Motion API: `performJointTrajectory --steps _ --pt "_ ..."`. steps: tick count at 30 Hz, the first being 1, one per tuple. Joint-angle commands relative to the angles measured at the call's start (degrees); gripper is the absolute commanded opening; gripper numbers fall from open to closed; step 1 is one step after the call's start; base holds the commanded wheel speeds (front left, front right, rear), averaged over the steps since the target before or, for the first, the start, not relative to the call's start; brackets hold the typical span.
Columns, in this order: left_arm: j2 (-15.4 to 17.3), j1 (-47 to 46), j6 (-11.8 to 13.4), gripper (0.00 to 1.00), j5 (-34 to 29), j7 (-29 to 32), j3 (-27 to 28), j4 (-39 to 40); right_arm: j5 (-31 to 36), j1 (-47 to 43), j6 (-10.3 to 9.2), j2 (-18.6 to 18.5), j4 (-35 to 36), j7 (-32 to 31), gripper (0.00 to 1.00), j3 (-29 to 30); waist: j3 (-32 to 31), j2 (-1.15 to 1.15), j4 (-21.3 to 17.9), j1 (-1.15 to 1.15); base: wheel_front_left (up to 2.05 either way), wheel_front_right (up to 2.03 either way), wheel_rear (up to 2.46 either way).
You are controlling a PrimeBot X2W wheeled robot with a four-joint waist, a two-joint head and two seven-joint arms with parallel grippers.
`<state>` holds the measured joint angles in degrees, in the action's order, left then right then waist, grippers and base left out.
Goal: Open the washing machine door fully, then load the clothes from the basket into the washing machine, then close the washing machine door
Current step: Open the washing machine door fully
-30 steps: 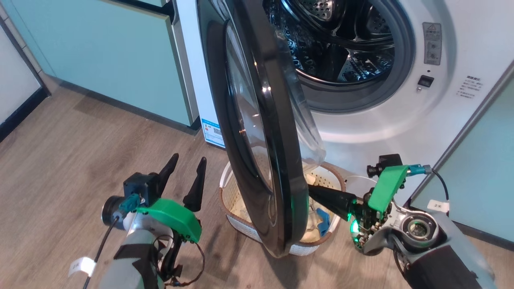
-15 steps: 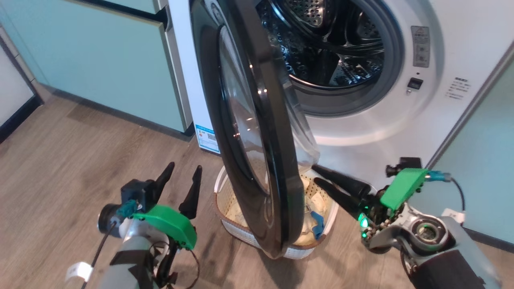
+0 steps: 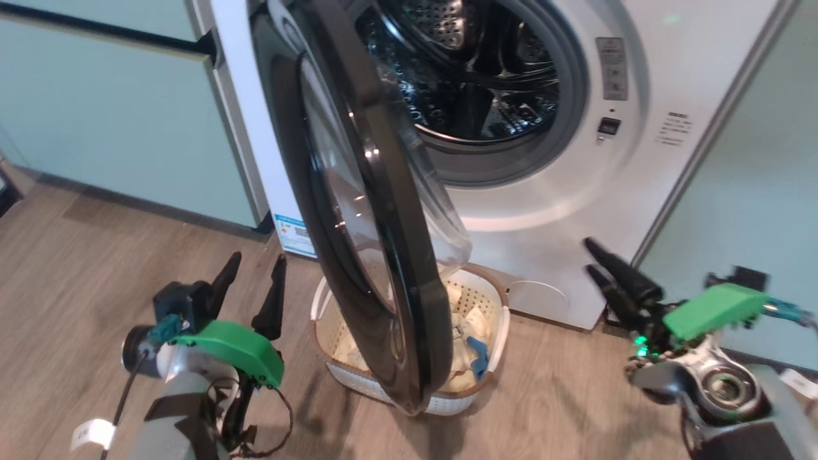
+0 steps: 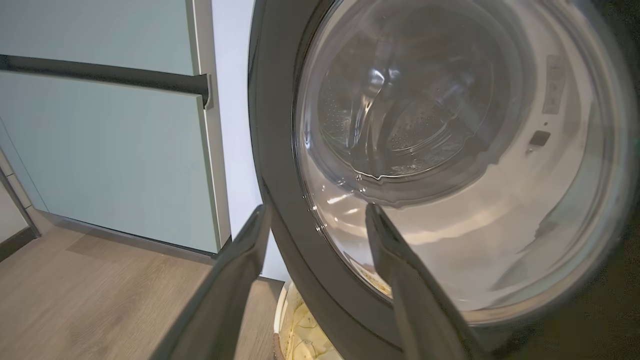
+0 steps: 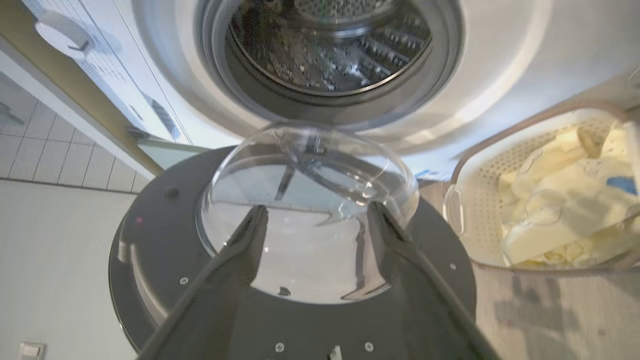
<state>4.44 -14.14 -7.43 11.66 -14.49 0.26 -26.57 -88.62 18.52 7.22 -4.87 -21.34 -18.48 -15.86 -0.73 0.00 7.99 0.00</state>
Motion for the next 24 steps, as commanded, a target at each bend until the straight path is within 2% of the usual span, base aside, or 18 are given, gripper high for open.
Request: performJointTrajectory --steps 1,7,14,18,19,24 --pt "1.71 -1.41 -0.05 1.00 0.14 -0.51 2.69 2.19 1.21 0.53 0.26 -1.05 2.85 2.51 1.00 0.18 -0.27 0.00 -0.93 0.00 0.00 0.00 0.00" --pt "2.09 -0.98 -0.05 1.00 0.14 -0.51 3.88 2.64 6.02 -2.21 0.26 -5.00 5.17 12.79 1.00 -0.07 -0.48 0.00 -2.50 0.00 0.00 0.00 0.00" --pt "2.37 -0.83 -0.05 1.00 0.24 -0.51 4.52 2.68 14.57 -3.93 0.26 -12.10 4.98 30.04 1.00 -7.25 -0.73 0.00 -3.61 0.00 0.00 0.00 0.00" --pt "2.25 -0.60 -0.05 1.00 0.17 -0.51 4.59 2.70 18.63 -3.72 0.26 -14.27 3.09 33.17 1.00 -9.48 -0.88 0.00 -4.02 0.00 0.00 0.00 0.00" --pt "2.22 -0.52 -0.05 1.00 0.17 -0.51 4.64 2.72 20.25 -3.61 0.26 -14.49 2.60 33.36 1.00 -8.87 -0.91 0.00 -4.18 0.00 0.00 0.00 0.00" --pt "1.98 -0.22 -0.05 1.00 -0.05 -0.51 4.81 2.94 33.26 -5.58 0.26 -11.59 3.93 33.46 1.00 1.60 -0.86 0.00 -4.65 0.00 0.00 0.00 0.00"
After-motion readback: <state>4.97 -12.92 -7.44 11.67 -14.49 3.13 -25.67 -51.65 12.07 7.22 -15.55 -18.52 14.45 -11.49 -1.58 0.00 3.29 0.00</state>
